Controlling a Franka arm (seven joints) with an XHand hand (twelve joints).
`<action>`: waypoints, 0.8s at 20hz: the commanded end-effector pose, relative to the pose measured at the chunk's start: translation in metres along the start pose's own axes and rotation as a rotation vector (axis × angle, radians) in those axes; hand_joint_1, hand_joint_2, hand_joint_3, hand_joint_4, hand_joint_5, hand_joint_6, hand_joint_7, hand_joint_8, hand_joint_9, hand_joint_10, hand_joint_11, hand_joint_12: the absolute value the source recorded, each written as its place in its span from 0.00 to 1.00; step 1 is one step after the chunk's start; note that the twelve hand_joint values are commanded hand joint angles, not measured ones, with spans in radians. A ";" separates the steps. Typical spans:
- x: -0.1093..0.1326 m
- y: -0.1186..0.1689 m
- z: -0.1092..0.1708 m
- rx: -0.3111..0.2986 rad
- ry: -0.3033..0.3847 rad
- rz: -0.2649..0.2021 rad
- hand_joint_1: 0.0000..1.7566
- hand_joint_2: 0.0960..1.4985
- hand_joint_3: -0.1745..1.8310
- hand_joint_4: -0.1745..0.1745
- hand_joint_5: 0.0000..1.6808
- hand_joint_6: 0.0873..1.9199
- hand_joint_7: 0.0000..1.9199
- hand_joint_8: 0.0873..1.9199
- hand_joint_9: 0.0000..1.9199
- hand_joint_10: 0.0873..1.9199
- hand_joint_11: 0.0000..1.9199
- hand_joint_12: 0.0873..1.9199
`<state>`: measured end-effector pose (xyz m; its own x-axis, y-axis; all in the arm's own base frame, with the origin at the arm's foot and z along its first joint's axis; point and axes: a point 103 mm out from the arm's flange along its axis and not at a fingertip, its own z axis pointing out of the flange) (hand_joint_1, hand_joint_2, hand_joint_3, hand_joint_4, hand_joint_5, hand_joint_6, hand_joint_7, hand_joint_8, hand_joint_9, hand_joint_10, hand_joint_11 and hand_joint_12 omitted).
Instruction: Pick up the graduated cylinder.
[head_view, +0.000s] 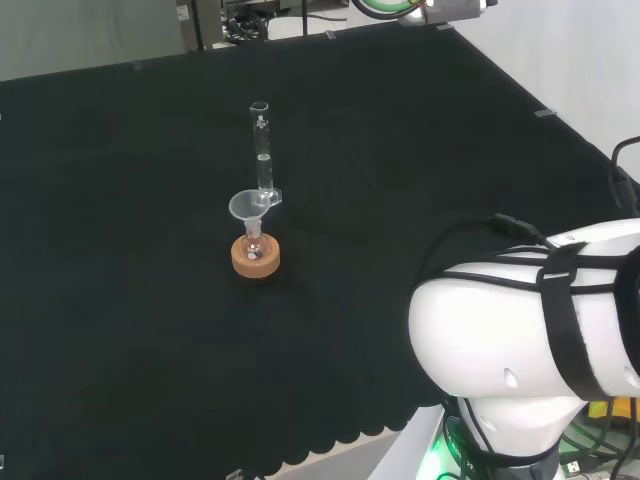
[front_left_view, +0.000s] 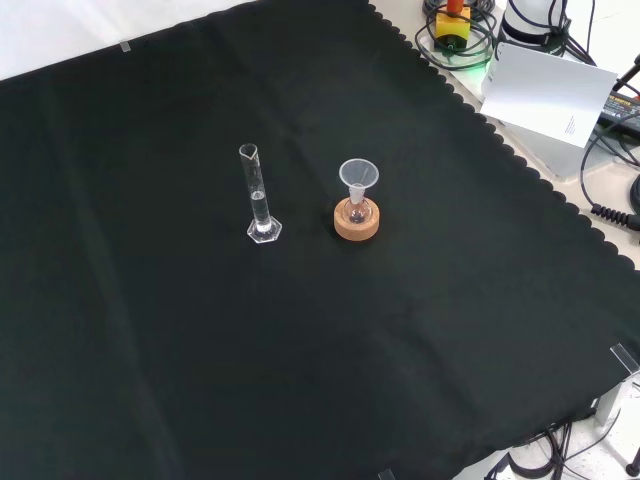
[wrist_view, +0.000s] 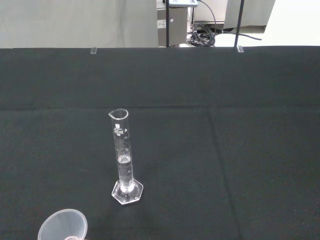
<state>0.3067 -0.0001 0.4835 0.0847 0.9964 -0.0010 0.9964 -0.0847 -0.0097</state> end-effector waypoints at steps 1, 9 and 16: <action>0.000 0.001 0.000 -0.008 -0.009 -0.001 0.00 0.68 0.39 0.53 0.06 0.05 0.00 0.14 0.07 0.29 0.03 0.67; -0.001 0.009 0.003 0.002 -0.011 0.008 0.00 0.73 0.33 0.53 0.09 0.00 0.00 0.12 0.06 0.29 0.02 0.69; -0.021 0.029 0.038 0.024 0.013 0.027 0.00 0.73 0.32 0.53 0.10 0.00 0.00 0.13 0.06 0.29 0.01 0.69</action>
<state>0.3236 -0.0083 0.4683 0.1005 0.9949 -0.0037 0.9947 -0.1005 -0.0231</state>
